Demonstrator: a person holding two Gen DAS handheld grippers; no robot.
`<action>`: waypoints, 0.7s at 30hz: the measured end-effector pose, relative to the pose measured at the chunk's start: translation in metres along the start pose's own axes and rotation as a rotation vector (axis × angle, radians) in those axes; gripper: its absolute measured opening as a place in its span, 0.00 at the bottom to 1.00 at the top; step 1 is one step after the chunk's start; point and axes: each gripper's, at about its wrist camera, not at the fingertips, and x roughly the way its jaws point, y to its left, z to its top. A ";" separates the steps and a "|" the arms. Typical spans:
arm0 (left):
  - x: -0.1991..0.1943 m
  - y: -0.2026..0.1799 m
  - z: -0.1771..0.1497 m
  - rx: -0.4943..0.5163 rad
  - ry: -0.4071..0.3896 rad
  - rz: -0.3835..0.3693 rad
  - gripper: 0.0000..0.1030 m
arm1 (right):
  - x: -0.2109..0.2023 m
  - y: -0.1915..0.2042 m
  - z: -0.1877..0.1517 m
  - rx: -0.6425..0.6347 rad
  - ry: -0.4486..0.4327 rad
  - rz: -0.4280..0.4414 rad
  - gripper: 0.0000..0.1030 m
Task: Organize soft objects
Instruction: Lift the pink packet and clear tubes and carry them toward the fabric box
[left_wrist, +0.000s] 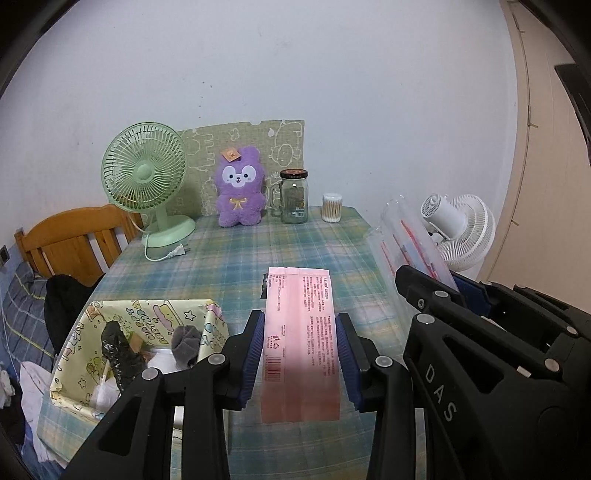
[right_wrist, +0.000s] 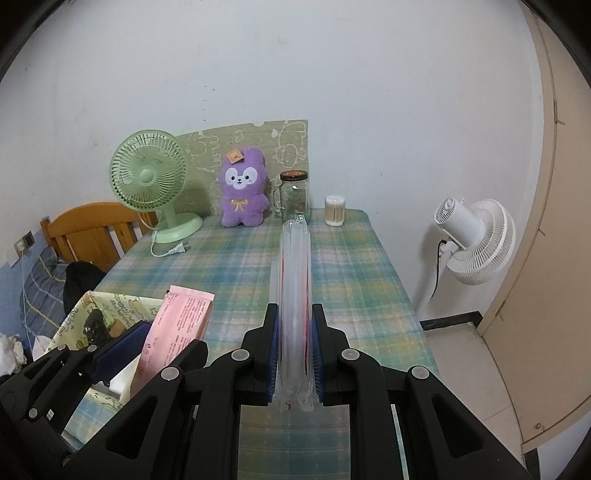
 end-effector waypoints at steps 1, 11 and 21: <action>-0.001 0.002 0.001 0.001 -0.002 -0.001 0.38 | -0.001 0.004 0.001 -0.001 -0.003 0.002 0.18; -0.011 0.023 0.003 0.007 -0.023 -0.001 0.38 | -0.005 0.028 0.008 -0.014 -0.019 0.021 0.18; -0.016 0.046 0.006 0.011 -0.050 0.004 0.38 | -0.005 0.051 0.014 -0.025 -0.033 0.038 0.18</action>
